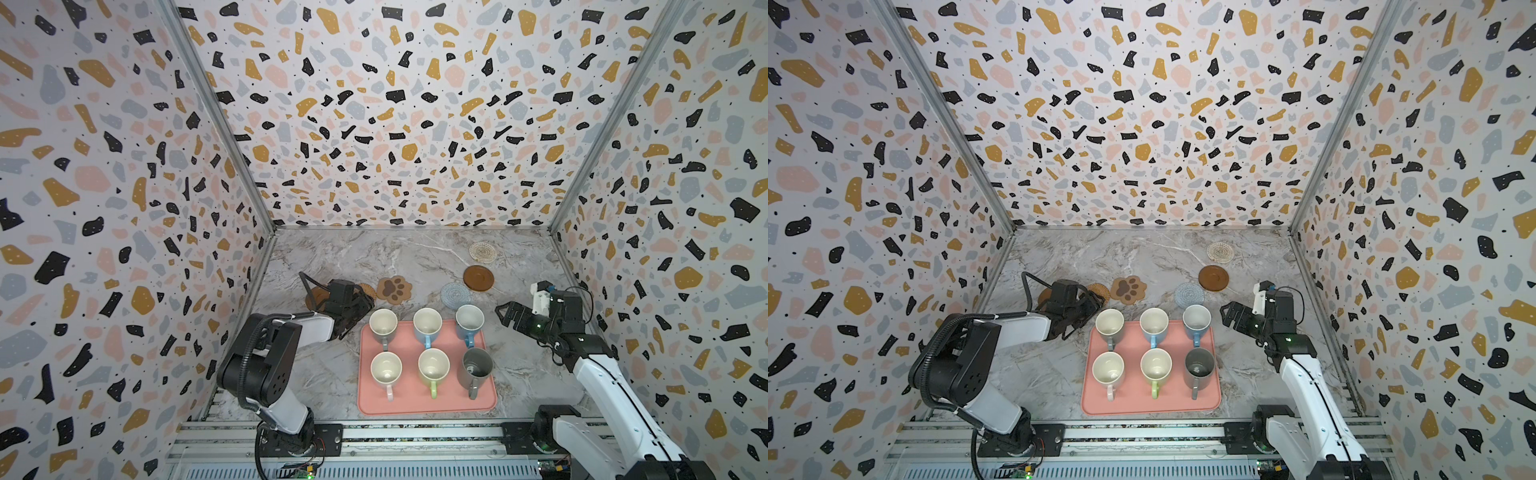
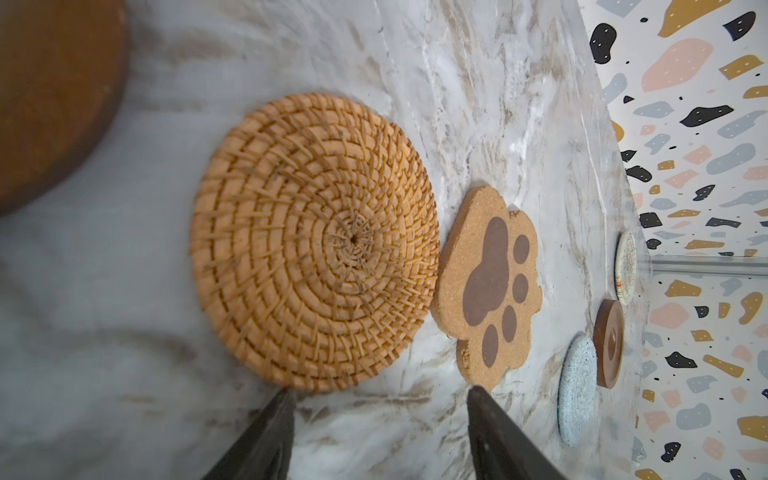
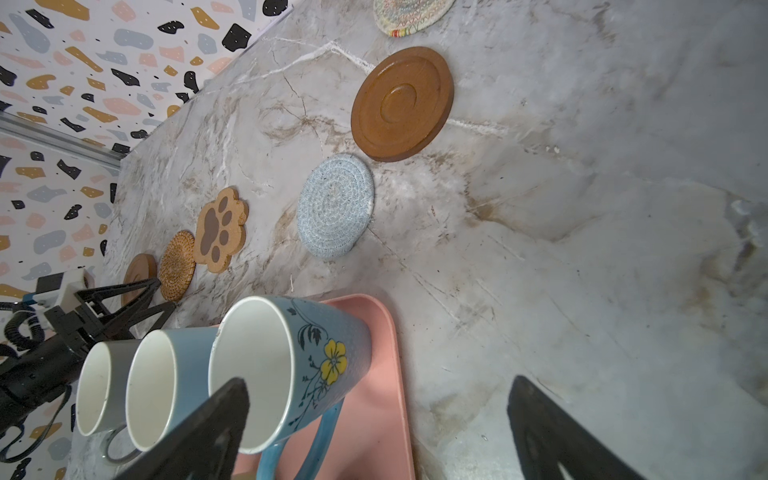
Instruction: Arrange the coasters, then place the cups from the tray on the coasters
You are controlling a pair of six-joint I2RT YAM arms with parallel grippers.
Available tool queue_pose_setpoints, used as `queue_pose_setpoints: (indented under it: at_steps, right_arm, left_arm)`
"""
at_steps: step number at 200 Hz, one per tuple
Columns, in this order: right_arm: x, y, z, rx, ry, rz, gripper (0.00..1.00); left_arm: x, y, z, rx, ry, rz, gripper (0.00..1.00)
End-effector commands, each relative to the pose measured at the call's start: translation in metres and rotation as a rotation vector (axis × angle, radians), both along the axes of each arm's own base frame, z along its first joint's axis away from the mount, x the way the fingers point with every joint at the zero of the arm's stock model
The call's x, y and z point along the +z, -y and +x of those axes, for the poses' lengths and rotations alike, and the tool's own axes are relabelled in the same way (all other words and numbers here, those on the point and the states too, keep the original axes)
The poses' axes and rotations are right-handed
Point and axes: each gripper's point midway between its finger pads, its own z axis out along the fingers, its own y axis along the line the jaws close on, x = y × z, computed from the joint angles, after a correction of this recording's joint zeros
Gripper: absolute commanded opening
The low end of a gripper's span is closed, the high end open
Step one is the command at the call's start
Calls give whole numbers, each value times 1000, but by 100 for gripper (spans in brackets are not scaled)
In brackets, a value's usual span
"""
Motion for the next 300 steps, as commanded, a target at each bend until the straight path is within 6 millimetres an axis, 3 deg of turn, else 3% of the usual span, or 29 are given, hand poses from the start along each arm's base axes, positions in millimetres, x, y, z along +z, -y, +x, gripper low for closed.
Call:
queue_pose_setpoints:
  at_steps: [1, 34, 102, 149, 169, 196, 219, 237, 264, 300]
  right_arm:
    - [7, 2, -3, -11, 7, -10, 99]
    - [8, 2, -3, -15, 9, -10, 99]
    - [8, 3, -3, -19, 2, -13, 99]
    - [8, 3, 0, -19, -4, -10, 99]
    - [9, 3, 1, -22, -6, -8, 99]
    - [11, 2, 4, -25, -7, -6, 99]
    - [9, 2, 6, -25, -20, -13, 99]
    - [7, 2, 7, -23, -35, -25, 99]
    - [6, 2, 7, -23, -52, -40, 99]
    - [9, 2, 7, -34, -53, -49, 99]
  left_arm:
    - [-16, -4, -4, 1, -49, 45, 68]
    - [-11, 0, 9, -7, -30, 54, 68]
    - [-10, -9, 12, 21, -29, 76, 68]
    - [21, -19, 15, 23, 28, 91, 69]
    - [43, -38, 15, 56, 60, 108, 70]
    - [66, -93, 6, 157, 101, 136, 70]
    - [65, -140, -4, 222, 82, 162, 70]
    - [53, -164, -9, 225, 35, 182, 68]
    - [35, -176, -8, 215, -4, 182, 64]
    - [11, -175, -7, 198, -46, 175, 60]
